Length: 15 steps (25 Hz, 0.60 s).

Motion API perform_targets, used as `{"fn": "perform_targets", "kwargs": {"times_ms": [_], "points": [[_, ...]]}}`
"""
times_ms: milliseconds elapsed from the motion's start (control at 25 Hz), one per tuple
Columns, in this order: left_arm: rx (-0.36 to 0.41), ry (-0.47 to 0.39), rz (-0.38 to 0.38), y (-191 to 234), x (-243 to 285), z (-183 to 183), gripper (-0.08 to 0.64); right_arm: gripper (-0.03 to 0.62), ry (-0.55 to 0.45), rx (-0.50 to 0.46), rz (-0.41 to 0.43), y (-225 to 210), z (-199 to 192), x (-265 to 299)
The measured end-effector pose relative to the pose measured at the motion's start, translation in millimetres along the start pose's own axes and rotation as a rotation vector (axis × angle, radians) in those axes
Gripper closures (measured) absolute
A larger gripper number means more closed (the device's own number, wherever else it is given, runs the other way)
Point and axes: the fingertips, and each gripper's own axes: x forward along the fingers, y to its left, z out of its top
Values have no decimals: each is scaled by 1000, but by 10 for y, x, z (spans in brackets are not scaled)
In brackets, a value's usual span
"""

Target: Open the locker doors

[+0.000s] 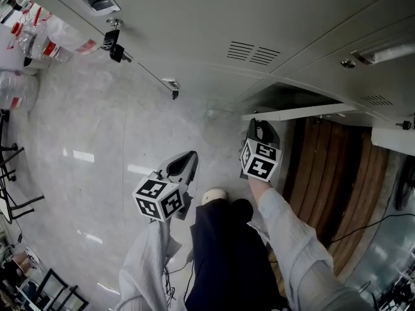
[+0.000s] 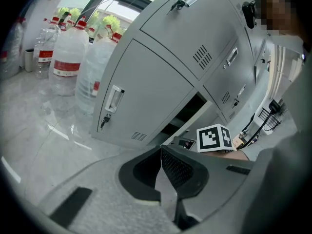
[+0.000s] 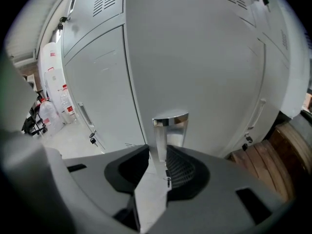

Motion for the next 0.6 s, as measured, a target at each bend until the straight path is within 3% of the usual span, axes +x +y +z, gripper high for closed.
{"fn": "perform_targets", "kwargs": {"times_ms": [600], "points": [[33, 58, -26, -393, -90, -294, 549, 520, 50, -6, 0, -203, -454, -491]]}}
